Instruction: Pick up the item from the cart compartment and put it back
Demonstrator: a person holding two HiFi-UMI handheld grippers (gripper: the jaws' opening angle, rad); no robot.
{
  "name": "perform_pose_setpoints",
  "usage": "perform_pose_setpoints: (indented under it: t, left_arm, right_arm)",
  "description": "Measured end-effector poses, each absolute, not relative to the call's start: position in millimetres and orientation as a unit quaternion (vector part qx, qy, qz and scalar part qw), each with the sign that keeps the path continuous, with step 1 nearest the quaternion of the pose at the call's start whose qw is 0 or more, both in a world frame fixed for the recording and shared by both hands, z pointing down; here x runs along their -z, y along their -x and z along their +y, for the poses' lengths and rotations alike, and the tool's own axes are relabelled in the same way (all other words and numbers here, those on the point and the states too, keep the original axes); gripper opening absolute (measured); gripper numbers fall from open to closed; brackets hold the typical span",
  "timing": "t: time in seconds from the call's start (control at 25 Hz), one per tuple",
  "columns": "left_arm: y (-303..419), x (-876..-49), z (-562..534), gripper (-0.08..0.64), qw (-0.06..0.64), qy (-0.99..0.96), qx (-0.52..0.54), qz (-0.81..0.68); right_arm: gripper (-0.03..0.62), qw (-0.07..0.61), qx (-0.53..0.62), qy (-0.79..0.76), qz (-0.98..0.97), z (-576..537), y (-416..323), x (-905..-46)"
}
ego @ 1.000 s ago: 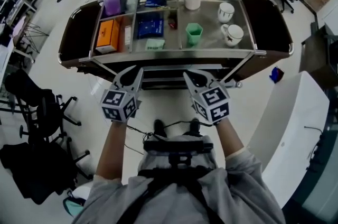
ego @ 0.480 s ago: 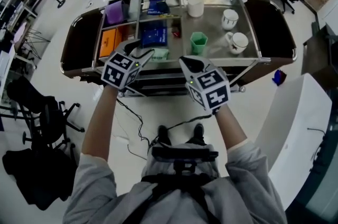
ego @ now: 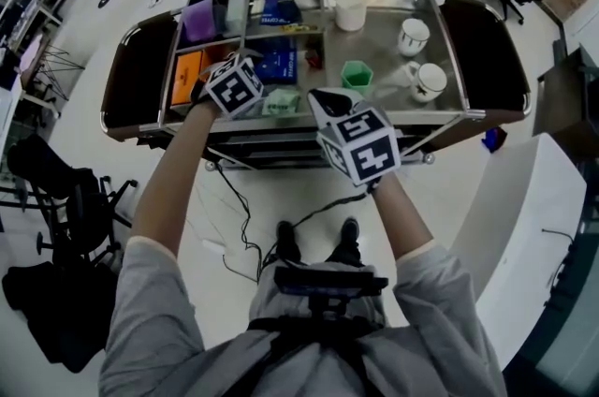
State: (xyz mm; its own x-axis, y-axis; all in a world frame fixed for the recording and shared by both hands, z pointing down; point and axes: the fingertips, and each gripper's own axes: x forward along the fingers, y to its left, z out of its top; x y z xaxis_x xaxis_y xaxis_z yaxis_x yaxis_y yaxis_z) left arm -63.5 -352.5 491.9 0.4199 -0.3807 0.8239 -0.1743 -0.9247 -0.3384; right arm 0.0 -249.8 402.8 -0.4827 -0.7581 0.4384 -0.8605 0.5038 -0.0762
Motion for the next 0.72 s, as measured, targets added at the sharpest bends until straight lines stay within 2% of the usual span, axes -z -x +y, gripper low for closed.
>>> perform_pose_setpoints:
  t: [0.16, 0.72]
  left_arm:
    - [48, -513, -354, 0.293, 0.101, 0.83, 0.538, 0.108]
    - [42, -569, -376, 0.293, 0.099, 0.779, 0.618, 0.039]
  right_arm:
    - [0.009, 0.179, -0.14, -0.473, -0.851, -258, 6, -400]
    - [0.009, 0.178, -0.143, -0.493, -0.84, -269, -18, -405]
